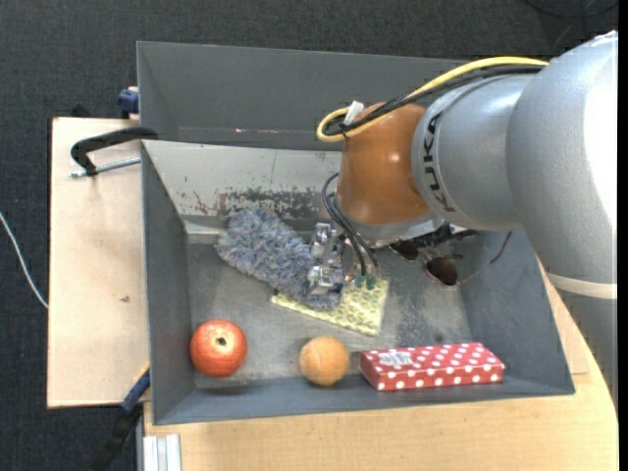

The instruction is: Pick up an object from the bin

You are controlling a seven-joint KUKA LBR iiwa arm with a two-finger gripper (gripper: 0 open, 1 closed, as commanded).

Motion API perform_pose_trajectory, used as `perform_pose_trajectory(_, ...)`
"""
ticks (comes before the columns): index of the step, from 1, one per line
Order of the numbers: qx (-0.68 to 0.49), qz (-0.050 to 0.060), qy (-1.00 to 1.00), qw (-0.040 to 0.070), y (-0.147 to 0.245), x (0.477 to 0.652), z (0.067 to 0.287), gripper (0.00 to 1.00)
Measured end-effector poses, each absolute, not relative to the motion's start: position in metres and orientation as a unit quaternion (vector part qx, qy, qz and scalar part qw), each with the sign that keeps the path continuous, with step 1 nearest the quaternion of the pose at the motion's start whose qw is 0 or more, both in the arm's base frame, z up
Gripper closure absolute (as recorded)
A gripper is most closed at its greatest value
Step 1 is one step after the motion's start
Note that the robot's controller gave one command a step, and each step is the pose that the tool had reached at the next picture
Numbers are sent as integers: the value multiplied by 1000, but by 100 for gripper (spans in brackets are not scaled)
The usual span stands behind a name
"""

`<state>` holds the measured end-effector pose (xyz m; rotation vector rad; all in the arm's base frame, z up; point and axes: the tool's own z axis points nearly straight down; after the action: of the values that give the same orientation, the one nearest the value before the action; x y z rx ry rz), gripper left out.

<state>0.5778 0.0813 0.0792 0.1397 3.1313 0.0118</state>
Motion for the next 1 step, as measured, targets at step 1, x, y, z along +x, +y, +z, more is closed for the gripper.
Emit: perform_pose_trajectory(1, 45, 4, 999, 4, 81, 578, 79, 100)
